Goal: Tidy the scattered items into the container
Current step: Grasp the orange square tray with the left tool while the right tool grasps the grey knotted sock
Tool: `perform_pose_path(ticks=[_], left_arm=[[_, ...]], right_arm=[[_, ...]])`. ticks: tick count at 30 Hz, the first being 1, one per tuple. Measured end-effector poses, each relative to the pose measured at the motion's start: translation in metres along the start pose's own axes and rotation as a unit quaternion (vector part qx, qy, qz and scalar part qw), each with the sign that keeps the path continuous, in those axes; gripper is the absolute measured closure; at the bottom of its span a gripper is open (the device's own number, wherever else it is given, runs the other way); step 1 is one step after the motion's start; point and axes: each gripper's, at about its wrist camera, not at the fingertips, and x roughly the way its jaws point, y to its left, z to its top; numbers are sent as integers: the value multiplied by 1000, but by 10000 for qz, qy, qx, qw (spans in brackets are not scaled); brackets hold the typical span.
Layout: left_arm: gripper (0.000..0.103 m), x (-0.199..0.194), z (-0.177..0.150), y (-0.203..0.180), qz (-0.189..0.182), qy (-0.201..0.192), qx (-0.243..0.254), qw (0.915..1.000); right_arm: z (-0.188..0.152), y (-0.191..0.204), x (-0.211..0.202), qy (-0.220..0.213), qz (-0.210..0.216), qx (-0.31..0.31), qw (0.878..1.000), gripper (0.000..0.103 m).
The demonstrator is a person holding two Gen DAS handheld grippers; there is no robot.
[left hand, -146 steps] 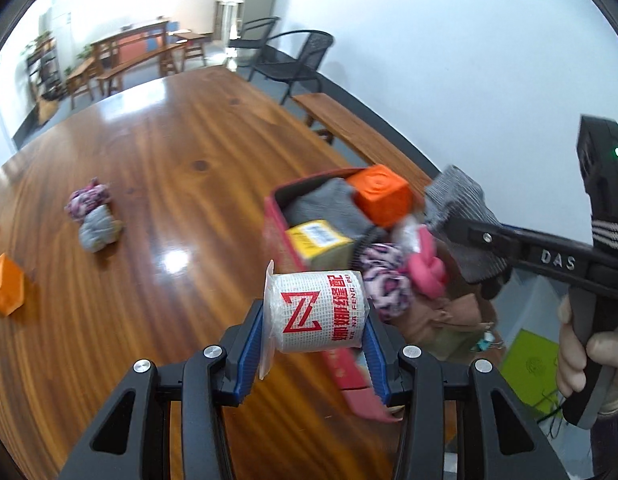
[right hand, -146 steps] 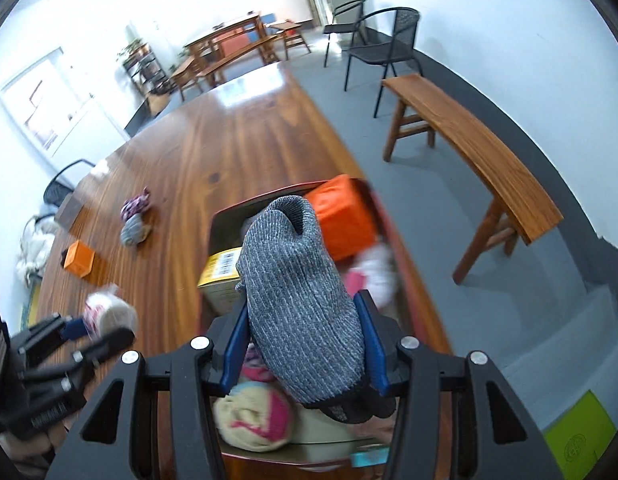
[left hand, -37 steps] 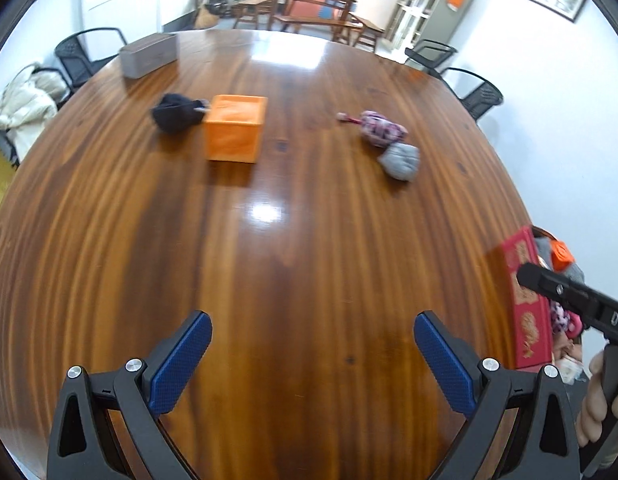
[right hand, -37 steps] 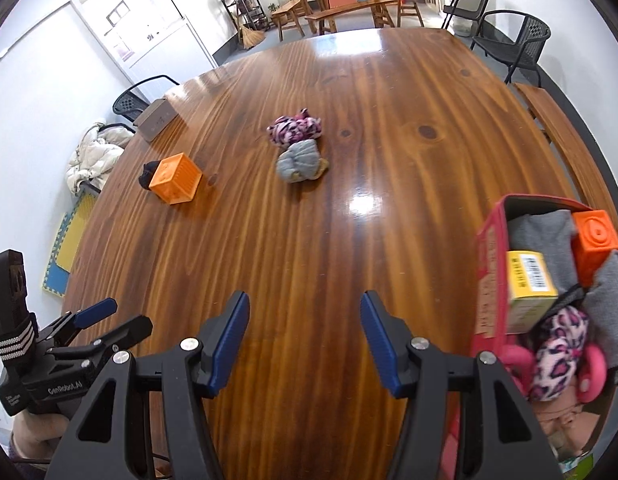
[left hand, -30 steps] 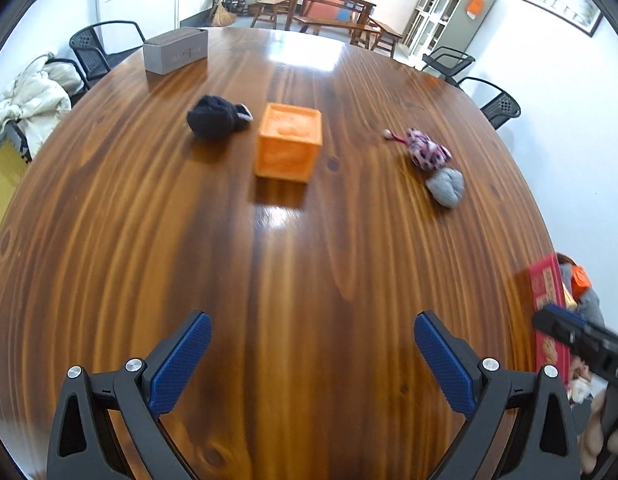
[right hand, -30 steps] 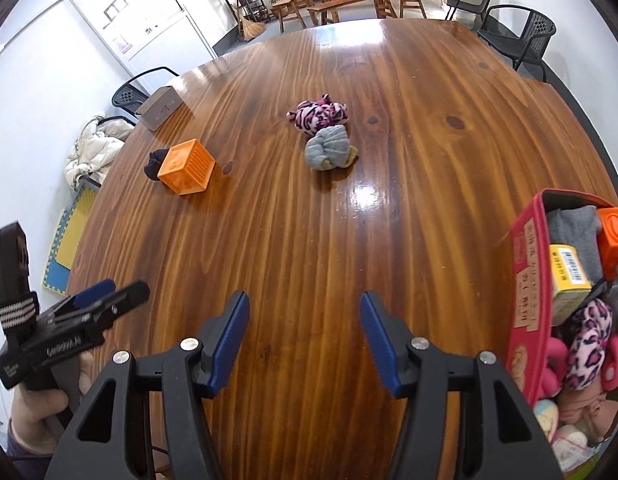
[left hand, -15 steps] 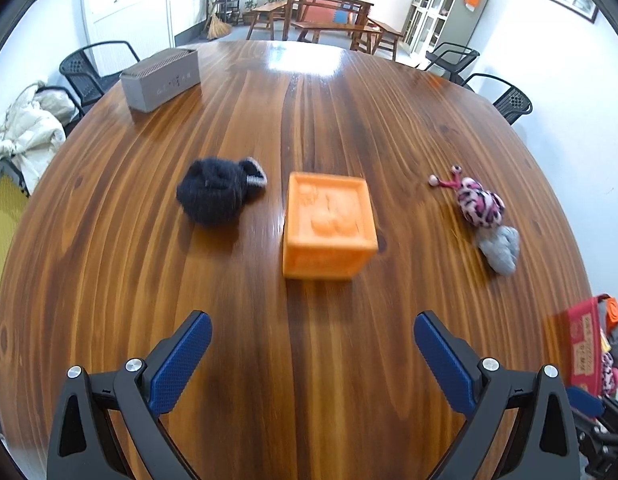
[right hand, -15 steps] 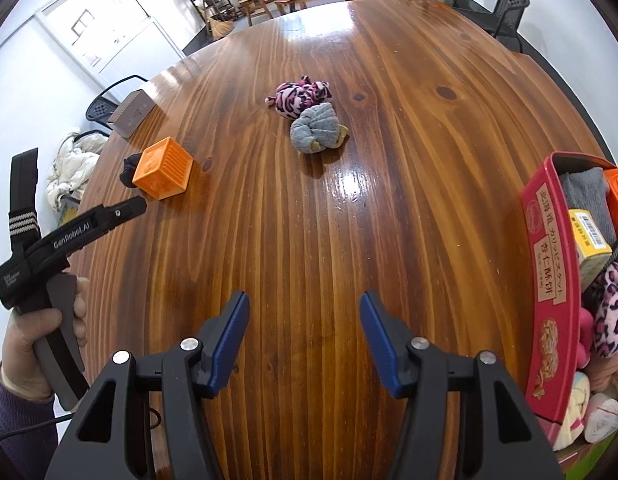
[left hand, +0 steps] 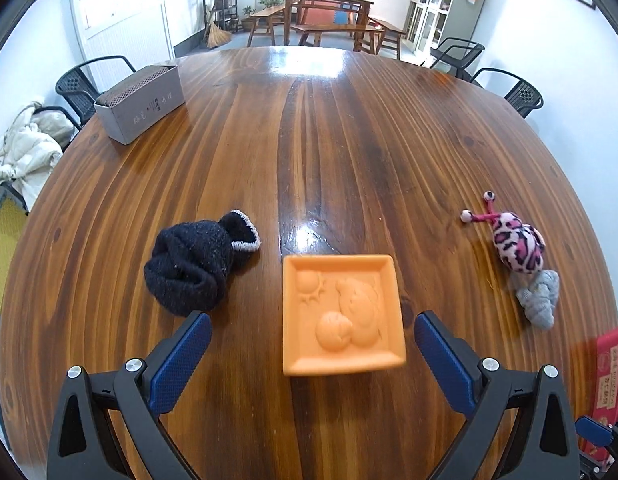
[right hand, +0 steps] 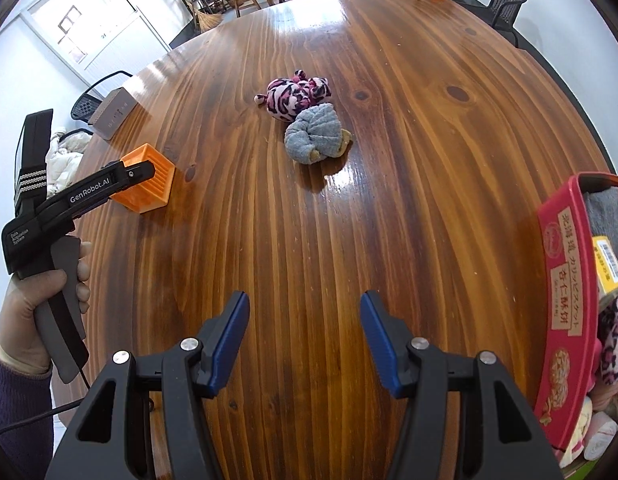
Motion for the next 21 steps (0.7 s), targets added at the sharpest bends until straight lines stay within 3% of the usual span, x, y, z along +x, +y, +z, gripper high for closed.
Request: perform_pose_path(ticks=[21], left_arm=[[1,20,10,2,57,130,15,9999]], right_arm=[[41,9,34,110,4,-24,9999,41]])
